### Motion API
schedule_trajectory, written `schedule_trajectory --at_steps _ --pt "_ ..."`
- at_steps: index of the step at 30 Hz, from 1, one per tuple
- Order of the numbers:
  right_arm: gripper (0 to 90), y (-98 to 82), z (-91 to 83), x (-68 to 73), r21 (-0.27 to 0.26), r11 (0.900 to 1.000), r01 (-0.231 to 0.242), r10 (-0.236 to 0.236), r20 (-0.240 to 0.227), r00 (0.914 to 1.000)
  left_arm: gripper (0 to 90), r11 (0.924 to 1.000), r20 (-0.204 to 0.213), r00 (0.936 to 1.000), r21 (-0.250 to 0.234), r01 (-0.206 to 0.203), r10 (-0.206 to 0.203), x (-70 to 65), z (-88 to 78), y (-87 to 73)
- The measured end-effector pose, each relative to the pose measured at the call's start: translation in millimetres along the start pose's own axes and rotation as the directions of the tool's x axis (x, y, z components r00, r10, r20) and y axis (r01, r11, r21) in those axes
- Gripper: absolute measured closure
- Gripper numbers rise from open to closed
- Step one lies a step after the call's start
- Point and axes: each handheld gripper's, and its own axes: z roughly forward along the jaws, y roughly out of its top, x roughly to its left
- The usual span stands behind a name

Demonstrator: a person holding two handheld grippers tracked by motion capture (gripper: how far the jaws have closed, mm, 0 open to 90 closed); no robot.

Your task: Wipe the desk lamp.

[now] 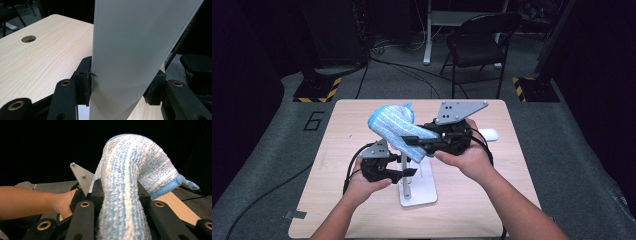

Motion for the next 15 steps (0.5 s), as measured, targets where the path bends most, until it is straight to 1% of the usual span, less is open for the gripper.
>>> schedule_trajectory --at_steps 3,9,15 --pt "68.8 -1.9 -2.1 -2.6 0.005 1.000 -0.004 0.004 0.006 1.0000 50.2 1.0000 0.000 1.0000 0.000 0.001 -0.001 0.2 0.1 -0.1" --pt "68.9 -7.3 -7.2 -10.1 0.000 0.999 -0.036 0.036 0.008 0.9993 50.2 1.0000 0.005 1.0000 -0.001 0.007 -0.007 0.2 -0.1 -0.3" --pt "68.9 -10.5 -12.1 -12.5 0.001 0.999 -0.040 0.040 0.016 0.9991 50.2 1.0000 0.007 1.0000 -0.003 0.004 -0.004 0.5 -0.4 -0.5"
